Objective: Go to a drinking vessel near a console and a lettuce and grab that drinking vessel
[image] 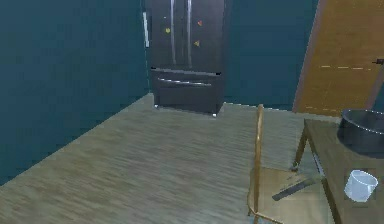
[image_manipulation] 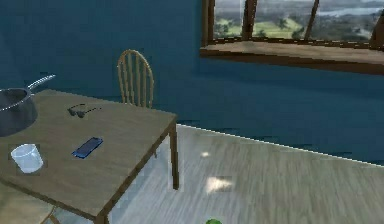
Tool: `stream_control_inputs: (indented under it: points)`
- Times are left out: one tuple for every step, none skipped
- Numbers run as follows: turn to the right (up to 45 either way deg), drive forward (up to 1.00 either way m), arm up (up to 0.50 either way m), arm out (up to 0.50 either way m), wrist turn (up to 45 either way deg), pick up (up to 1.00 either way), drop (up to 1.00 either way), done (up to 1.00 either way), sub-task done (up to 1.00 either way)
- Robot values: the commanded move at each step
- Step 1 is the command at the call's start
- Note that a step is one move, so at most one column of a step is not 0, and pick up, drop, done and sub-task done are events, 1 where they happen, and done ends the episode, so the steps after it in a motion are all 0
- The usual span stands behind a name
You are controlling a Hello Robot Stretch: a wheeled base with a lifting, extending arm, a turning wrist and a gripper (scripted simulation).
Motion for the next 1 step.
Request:
stream_control_inputs:
  points:
    - [3.0,0.00,0.00,0.00,0.0,0.00,0.00,0.00,0.00]
